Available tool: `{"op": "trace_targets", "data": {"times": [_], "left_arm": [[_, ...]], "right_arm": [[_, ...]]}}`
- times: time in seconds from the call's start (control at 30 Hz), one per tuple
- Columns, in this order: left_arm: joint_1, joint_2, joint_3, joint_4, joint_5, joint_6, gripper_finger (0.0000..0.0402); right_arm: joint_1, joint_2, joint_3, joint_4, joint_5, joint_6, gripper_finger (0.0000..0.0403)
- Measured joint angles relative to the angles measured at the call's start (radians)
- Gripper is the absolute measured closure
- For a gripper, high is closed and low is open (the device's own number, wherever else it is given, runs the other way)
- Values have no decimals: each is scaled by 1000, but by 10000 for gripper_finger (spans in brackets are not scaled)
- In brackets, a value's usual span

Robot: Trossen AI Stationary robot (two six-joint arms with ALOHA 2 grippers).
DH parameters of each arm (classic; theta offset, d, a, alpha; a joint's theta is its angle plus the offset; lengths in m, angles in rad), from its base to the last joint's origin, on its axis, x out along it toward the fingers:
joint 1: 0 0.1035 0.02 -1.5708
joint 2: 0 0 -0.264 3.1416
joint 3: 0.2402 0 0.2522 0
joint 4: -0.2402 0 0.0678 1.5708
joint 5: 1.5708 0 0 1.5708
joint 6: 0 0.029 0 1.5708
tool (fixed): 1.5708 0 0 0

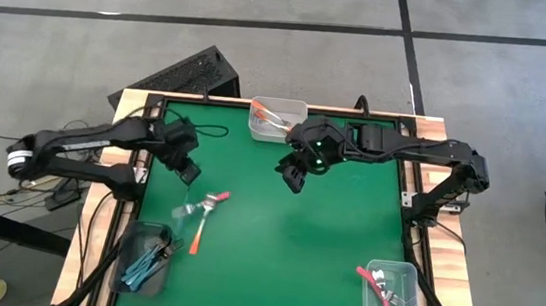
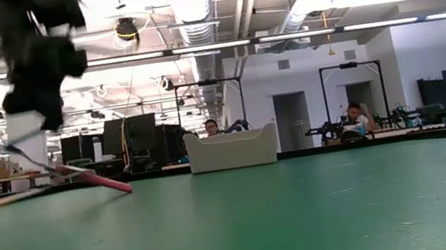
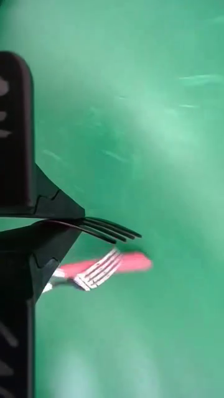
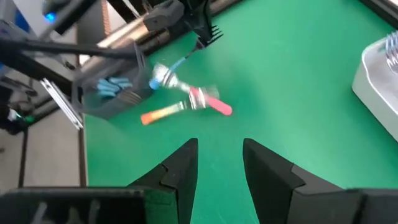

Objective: Sort silverware by color (type)
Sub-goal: Put the blue fork into the black transparent bin

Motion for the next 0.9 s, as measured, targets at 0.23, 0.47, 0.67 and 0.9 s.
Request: {"op": "trace_targets", "data": {"times": [0.23,0.47,0.67,0.9], "left_arm": [[-157,-105,164,-12,-62,-43,401],[-359,-161,198,-25,-72,-196,401],[-605,-133,196,-180,-165,-420,402],[-927,-103,196,-219,-188,-719,401]], "right_arm": [[-13,2,0,93,0,60,251],[-5,2,0,95,-1,114,251],[46,3,0,94,37,172,251],[118,4,-60,130,108,273,251]]}}
